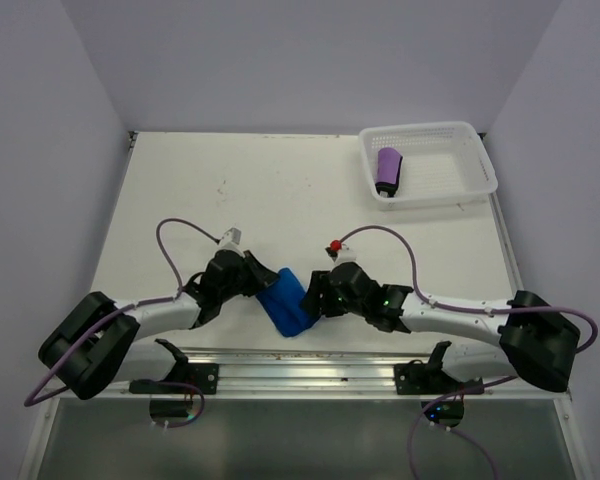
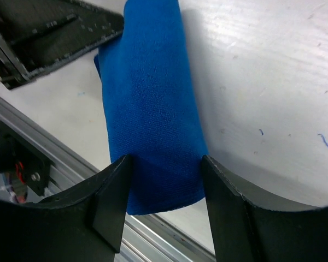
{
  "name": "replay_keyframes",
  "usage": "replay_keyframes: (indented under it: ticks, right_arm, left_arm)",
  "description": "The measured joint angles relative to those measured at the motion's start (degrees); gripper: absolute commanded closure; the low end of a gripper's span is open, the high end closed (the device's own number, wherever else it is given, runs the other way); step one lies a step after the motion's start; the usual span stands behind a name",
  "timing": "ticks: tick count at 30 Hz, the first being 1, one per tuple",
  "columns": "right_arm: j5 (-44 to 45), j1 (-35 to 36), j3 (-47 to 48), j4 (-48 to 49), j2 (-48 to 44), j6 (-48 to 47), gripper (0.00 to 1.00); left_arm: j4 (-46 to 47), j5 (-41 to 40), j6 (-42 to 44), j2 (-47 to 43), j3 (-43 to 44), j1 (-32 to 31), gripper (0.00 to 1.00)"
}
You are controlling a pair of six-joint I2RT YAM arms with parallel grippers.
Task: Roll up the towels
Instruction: Roll the towel
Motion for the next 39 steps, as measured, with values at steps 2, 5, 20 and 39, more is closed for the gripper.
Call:
replay_keyframes:
  ticks: [2, 5, 20, 39]
  right_arm:
    - [1.09, 2.01, 0.00, -0.15, 1.01, -0.59, 0.41]
    - [3.37, 4.70, 0.20, -0.98, 1.73, -1.49, 0.40]
    - [9.53, 11.04, 4.35, -4.17, 6.75, -3.45, 0.40]
    - [28.61, 23.28, 21.55, -23.06, 18.82, -1.77, 0.40]
  left_arm:
    - [-0.24, -0.13, -0.02, -0.70, -0.48, 0.00, 0.80]
    - [-0.92, -0.68, 0.00, -1.73, -1.07, 0.00, 0.80]
    - [-9.92, -4.42, -0.02, -10.23, -3.89, 0.00, 0.81]
    - [-25.88, -5.27, -1.27, -25.64, -0.28, 0.02, 0.78]
